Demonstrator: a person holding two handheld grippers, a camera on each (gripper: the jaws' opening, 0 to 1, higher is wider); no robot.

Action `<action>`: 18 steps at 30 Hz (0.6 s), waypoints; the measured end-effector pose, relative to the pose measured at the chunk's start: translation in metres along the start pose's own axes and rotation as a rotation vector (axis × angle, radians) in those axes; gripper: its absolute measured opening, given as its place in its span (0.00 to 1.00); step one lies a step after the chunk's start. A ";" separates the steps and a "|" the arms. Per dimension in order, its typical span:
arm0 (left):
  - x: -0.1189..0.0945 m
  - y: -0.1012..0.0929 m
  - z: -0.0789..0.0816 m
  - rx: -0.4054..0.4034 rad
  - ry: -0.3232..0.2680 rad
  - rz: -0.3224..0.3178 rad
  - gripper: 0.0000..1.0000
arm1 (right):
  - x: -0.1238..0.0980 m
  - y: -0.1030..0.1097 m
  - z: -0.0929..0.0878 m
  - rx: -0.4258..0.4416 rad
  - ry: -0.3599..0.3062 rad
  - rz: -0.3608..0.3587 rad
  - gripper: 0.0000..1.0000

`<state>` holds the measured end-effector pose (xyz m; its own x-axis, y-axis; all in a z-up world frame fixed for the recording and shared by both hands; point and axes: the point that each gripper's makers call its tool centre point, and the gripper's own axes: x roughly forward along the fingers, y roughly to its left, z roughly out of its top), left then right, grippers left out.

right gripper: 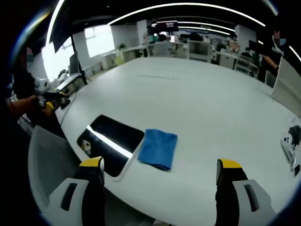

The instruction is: Wipe the mirror surface with the cleaning cloth until all visible marks leave the cleaned area.

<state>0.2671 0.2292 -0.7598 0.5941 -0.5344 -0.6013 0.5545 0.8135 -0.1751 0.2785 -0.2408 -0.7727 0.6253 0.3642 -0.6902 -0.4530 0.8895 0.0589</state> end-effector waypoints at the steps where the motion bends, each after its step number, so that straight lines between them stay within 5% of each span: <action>1: 0.000 -0.001 0.000 -0.002 0.000 -0.001 1.00 | 0.000 0.000 0.000 -0.003 0.003 0.001 0.99; 18: 0.004 0.003 0.001 -0.002 0.004 -0.003 1.00 | 0.003 -0.005 0.001 0.009 0.003 -0.012 0.96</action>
<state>0.2717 0.2294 -0.7616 0.5904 -0.5359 -0.6035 0.5549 0.8125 -0.1786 0.2834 -0.2435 -0.7740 0.6287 0.3525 -0.6932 -0.4400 0.8962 0.0567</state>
